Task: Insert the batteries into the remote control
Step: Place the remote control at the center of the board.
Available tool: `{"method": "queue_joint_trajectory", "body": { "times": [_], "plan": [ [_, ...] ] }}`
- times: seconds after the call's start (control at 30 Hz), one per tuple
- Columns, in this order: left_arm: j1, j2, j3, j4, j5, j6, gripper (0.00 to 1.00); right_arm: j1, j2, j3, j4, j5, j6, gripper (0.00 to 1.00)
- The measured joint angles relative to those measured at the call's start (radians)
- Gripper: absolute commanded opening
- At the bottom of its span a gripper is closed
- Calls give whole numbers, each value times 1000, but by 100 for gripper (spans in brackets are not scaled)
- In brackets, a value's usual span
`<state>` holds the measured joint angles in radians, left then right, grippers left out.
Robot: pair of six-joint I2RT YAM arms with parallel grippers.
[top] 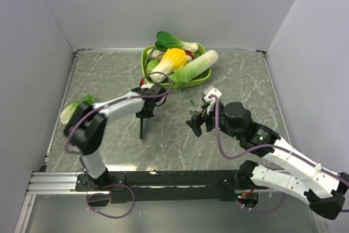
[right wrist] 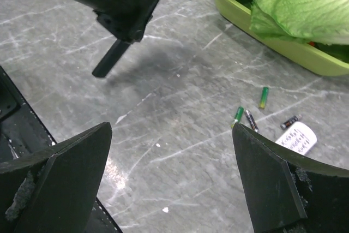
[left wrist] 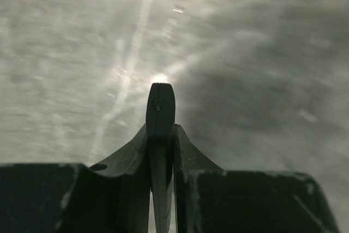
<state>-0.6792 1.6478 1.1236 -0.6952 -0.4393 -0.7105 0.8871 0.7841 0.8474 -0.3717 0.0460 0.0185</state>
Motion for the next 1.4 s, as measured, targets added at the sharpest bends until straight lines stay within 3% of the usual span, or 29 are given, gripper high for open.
{"method": "queue_joint_trajectory", "body": {
  "times": [0.17, 0.23, 0.33, 0.37, 0.47, 0.67, 0.77, 1.23, 1.4],
  "plan": [
    [14, 330, 191, -204, -202, 21, 16, -3, -45, -19, -14, 34, 7, 100],
    [17, 397, 219, -275, -294, 38, 20, -5, -66, -31, -21, 55, 11, 100],
    [21, 423, 221, -317, -338, 47, 36, -8, -85, -45, -34, 98, 15, 100],
    [21, 426, 221, -326, -348, 53, 47, -10, -90, -51, -35, 113, 15, 100],
    [21, 419, 219, -346, -373, 74, 67, -17, -101, -68, -42, 151, 19, 100],
    [23, 345, 194, -333, -333, 95, 90, -24, -105, -72, -42, 195, 36, 100],
    [21, 298, 180, -302, -269, 93, 97, -28, -107, -74, -42, 203, 45, 100],
    [19, -152, 101, -6, 105, 128, 97, -38, -87, -64, -71, 154, 86, 100],
    [105, -304, -7, 109, 257, 123, 97, -93, -51, -43, -77, 118, 112, 100]
  ]
}}
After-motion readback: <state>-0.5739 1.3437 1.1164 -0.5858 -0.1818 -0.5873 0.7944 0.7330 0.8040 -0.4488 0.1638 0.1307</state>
